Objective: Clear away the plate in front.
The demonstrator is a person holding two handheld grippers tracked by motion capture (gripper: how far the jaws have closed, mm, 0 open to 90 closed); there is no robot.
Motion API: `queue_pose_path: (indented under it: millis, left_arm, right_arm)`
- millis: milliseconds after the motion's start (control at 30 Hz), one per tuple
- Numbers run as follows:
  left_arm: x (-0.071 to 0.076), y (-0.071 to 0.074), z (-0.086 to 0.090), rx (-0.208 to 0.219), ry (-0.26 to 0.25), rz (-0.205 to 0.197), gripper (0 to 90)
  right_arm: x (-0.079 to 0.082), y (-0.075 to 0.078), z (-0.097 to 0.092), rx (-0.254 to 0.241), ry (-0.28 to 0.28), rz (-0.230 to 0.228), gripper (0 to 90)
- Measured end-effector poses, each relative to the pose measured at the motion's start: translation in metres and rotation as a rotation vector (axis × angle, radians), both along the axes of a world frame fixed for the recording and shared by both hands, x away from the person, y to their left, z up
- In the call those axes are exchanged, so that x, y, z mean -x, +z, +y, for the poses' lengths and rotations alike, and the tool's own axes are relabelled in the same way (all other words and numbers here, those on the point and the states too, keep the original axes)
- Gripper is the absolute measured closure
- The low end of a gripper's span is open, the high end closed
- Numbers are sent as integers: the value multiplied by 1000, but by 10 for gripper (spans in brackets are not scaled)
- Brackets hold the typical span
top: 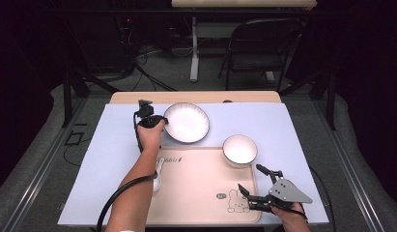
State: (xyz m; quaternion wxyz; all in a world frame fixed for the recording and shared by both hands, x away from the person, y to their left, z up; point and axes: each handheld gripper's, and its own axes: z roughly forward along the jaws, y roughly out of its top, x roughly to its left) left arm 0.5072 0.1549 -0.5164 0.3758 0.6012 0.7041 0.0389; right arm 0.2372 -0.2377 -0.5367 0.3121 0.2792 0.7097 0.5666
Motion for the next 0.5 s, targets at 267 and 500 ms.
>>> queue_pose_path:
  millis: [267,500]
  left_arm:
    - [-6,21,-9,-42,-17,0,835]
    - [-4,42,-9,-104,-36,-24,833]
  right_arm:
    - [0,0,-1,-1,-3,-4,140]
    - [1,1,-1,-1,-3,-5,140]
